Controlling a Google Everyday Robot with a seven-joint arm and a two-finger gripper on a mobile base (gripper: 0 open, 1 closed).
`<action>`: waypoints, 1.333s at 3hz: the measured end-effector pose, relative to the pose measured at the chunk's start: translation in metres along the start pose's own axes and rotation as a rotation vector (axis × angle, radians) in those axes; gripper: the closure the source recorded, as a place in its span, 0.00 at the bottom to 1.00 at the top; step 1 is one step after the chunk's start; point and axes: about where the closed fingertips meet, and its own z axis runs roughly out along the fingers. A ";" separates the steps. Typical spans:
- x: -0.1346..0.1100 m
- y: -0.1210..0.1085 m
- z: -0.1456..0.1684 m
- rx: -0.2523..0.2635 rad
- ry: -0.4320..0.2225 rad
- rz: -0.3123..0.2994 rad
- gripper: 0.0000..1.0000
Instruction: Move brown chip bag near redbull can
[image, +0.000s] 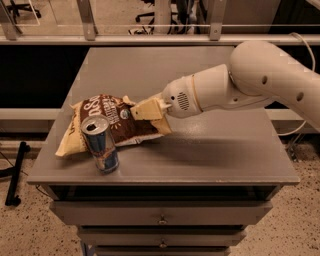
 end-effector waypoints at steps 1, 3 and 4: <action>0.001 -0.002 -0.004 0.016 0.005 -0.002 0.36; 0.005 -0.008 -0.016 0.044 0.029 -0.008 0.00; 0.010 -0.023 -0.038 0.083 0.054 -0.025 0.00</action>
Offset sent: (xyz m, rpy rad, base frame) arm 0.0021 -0.0171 -0.0020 -0.0375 -0.0036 -0.0309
